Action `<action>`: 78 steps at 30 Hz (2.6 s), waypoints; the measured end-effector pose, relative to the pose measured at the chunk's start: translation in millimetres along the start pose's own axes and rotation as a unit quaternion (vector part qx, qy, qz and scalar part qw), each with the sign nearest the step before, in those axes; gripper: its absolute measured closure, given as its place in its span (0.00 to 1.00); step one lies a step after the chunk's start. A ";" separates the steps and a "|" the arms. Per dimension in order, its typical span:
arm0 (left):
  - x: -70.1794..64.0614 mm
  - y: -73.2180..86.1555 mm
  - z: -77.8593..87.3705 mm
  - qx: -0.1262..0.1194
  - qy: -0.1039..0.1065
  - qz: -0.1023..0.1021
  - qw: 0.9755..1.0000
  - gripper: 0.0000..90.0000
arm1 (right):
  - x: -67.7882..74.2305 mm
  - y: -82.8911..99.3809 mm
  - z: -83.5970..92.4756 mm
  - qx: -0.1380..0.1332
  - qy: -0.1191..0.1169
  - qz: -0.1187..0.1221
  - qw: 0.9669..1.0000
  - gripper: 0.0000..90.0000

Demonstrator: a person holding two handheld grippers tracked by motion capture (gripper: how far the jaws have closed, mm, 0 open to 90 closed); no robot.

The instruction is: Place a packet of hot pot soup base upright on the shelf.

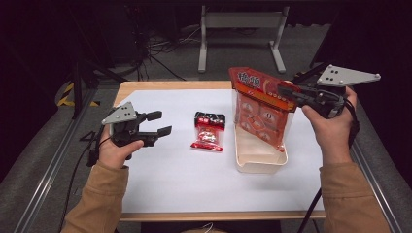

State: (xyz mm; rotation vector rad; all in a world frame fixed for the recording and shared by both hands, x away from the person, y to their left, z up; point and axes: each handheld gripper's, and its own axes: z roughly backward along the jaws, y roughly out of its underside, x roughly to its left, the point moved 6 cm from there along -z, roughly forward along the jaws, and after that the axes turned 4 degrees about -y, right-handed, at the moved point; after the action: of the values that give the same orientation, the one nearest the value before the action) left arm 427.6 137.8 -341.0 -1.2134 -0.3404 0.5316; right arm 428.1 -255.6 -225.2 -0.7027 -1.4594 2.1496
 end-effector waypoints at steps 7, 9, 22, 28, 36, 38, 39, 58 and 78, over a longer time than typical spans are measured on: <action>0.1 3.7 -4.9 0.013 -0.003 0.002 1.000 0.38 | -5.5 13.9 -3.0 0.003 0.003 -0.005 1.000 1.00; 0.5 4.9 -6.5 0.018 0.001 0.006 1.000 0.39 | -6.3 18.0 -4.1 0.004 0.004 -0.008 1.000 1.00; 4.0 11.2 -17.7 0.006 -0.003 0.028 1.000 0.40 | -7.0 36.9 -5.1 0.006 0.000 -0.020 1.000 1.00; 7.9 13.8 -21.6 0.013 -0.001 0.053 0.999 0.26 | -5.9 44.6 -1.8 -0.004 -0.004 -0.030 1.000 1.00; 7.2 14.7 -28.1 0.018 -0.012 0.053 0.998 0.11 | -3.5 52.5 0.0 -0.004 -0.011 -0.036 0.999 1.00; 8.2 14.8 -29.1 0.017 -0.016 0.050 0.998 0.10 | -3.3 54.0 0.5 -0.005 -0.012 -0.037 0.999 1.00; 8.4 14.9 -29.6 0.016 -0.016 0.051 0.998 0.09 | -3.2 55.2 0.9 -0.005 -0.012 -0.039 0.999 1.00; 9.7 18.6 -36.6 0.013 -0.015 0.057 0.998 0.12 | -1.8 88.5 1.9 0.021 -0.022 -0.067 0.997 0.99; 11.2 16.8 -51.2 0.032 -0.006 0.037 0.999 0.15 | -1.1 84.5 38.4 -0.007 0.023 -0.101 0.995 0.62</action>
State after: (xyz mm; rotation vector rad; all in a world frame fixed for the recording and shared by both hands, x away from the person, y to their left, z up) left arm 460.0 107.7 -373.8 -1.1651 -0.2871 0.6099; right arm 398.0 -312.4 -292.3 -0.5785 -1.4562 1.9606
